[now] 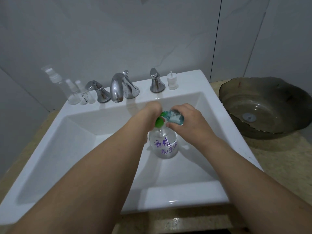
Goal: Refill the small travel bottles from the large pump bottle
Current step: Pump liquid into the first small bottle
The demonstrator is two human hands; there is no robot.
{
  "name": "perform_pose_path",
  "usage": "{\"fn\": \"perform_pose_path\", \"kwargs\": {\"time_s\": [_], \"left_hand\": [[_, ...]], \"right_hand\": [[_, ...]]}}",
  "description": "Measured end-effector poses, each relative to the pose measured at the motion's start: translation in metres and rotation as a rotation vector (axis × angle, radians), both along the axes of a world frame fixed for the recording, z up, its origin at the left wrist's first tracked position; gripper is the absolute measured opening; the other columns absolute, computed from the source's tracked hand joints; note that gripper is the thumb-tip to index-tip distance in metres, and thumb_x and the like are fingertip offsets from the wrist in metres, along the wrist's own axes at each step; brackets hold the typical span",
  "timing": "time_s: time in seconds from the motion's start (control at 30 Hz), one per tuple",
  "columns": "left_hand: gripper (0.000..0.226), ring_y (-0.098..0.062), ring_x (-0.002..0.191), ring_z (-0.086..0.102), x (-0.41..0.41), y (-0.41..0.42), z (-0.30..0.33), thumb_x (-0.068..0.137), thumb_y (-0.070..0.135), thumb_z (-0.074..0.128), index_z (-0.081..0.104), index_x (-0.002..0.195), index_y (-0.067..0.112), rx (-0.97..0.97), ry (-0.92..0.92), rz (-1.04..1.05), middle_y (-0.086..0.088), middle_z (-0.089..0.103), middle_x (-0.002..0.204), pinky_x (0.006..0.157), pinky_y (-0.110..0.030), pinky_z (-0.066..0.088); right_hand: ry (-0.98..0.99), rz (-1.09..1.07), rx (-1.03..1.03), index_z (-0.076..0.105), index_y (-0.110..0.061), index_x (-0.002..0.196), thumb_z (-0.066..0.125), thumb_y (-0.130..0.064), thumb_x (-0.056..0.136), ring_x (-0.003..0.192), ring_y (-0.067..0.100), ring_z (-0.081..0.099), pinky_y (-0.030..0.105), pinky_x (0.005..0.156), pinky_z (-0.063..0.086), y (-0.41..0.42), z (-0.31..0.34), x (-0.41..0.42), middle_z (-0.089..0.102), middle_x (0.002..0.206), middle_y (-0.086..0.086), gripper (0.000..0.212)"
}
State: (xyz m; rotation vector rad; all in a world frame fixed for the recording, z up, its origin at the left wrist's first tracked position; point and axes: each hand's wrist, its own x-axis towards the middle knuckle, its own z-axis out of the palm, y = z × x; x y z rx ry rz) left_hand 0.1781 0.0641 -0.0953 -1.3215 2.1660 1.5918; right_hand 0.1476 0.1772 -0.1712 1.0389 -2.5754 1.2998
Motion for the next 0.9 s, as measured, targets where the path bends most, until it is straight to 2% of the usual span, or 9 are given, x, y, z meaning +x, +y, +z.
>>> {"fn": "perform_pose_path", "kwargs": {"time_s": [0.13, 0.17, 0.23, 0.3, 0.43, 0.53, 0.63, 0.8, 0.9], "left_hand": [[0.03, -0.022, 0.054, 0.035, -0.001, -0.002, -0.001, 0.102, 0.005, 0.027, 0.042, 0.077, 0.004, -0.009, -0.012, -0.005, -0.013, 0.041, 0.069, 0.019, -0.009, 0.017], [0.031, -0.023, 0.055, 0.037, -0.001, -0.001, 0.0, 0.102, 0.006, 0.027, 0.041, 0.075, 0.004, -0.019, -0.023, -0.009, -0.012, 0.042, 0.069, 0.019, -0.016, 0.021], [0.032, -0.024, 0.061, 0.042, -0.006, -0.002, -0.004, 0.102, 0.008, 0.027, 0.042, 0.074, 0.005, -0.051, -0.04, -0.013, -0.01, 0.044, 0.071, 0.033, -0.029, 0.034], [0.03, -0.023, 0.063, 0.042, -0.008, -0.002, -0.005, 0.102, 0.012, 0.028, 0.045, 0.077, 0.006, -0.073, -0.049, -0.014, -0.011, 0.049, 0.078, 0.047, -0.032, 0.029], [0.028, -0.022, 0.066, 0.044, -0.007, 0.001, 0.007, 0.1, 0.022, 0.027, 0.05, 0.108, 0.008, 0.001, -0.028, 0.021, -0.011, 0.054, 0.098, 0.05, -0.027, 0.019], [0.027, -0.023, 0.077, 0.047, -0.006, 0.001, 0.013, 0.1, 0.021, 0.025, 0.049, 0.106, 0.01, -0.004, 0.009, 0.009, -0.011, 0.053, 0.101, 0.051, -0.025, 0.021], [0.027, -0.026, 0.086, 0.049, -0.003, 0.003, 0.014, 0.099, 0.02, 0.024, 0.049, 0.102, 0.01, -0.035, 0.004, -0.006, -0.011, 0.054, 0.096, 0.051, -0.025, 0.022], [0.03, -0.021, 0.065, 0.045, -0.003, 0.002, 0.012, 0.1, 0.019, 0.026, 0.054, 0.107, 0.009, -0.088, -0.047, -0.033, -0.008, 0.051, 0.078, 0.049, -0.027, 0.022], [0.026, -0.019, 0.056, 0.039, -0.006, 0.004, 0.007, 0.102, 0.011, 0.027, 0.049, 0.091, 0.004, -0.096, -0.031, -0.053, -0.009, 0.045, 0.069, 0.044, -0.03, 0.025]], "right_hand": [[-0.006, 0.003, -0.006, 0.063, -0.015, 0.11, 0.08, -0.026, 0.074, 0.086, 0.011, 0.05, 0.023, 0.079, 0.042, 0.001, 0.001, 0.0, 0.052, 0.1, -0.003, 0.04], [-0.004, 0.005, -0.004, 0.063, -0.016, 0.11, 0.079, -0.026, 0.074, 0.085, 0.011, 0.049, 0.023, 0.079, 0.042, 0.001, 0.001, 0.0, 0.053, 0.1, -0.002, 0.04], [0.002, 0.008, 0.001, 0.063, -0.016, 0.11, 0.078, -0.027, 0.075, 0.085, 0.01, 0.048, 0.021, 0.078, 0.04, 0.001, 0.002, 0.0, 0.051, 0.099, -0.003, 0.039], [0.008, 0.008, -0.007, 0.062, -0.017, 0.112, 0.078, -0.027, 0.076, 0.086, 0.01, 0.048, 0.02, 0.078, 0.04, 0.001, 0.001, 0.0, 0.05, 0.098, -0.005, 0.04], [0.025, -0.018, -0.071, 0.062, -0.014, 0.115, 0.077, -0.026, 0.077, 0.088, 0.008, 0.049, 0.02, 0.08, 0.042, 0.002, 0.003, 0.0, 0.054, 0.103, 0.0, 0.043], [0.031, -0.014, -0.094, 0.062, -0.013, 0.115, 0.078, -0.025, 0.076, 0.089, 0.011, 0.051, 0.021, 0.081, 0.043, 0.002, 0.003, 0.0, 0.055, 0.102, 0.001, 0.043], [0.027, 0.0, -0.099, 0.063, -0.013, 0.115, 0.078, -0.026, 0.077, 0.086, 0.007, 0.047, 0.017, 0.078, 0.038, 0.002, 0.003, 0.0, 0.052, 0.099, -0.002, 0.043], [0.018, 0.005, -0.093, 0.062, -0.013, 0.116, 0.077, -0.026, 0.077, 0.086, 0.006, 0.046, 0.014, 0.077, 0.036, 0.001, 0.004, 0.0, 0.05, 0.098, -0.005, 0.043], [0.011, -0.001, -0.043, 0.062, -0.013, 0.112, 0.077, -0.026, 0.078, 0.084, 0.008, 0.045, 0.016, 0.075, 0.034, 0.001, 0.001, -0.001, 0.049, 0.097, -0.005, 0.04]]}}
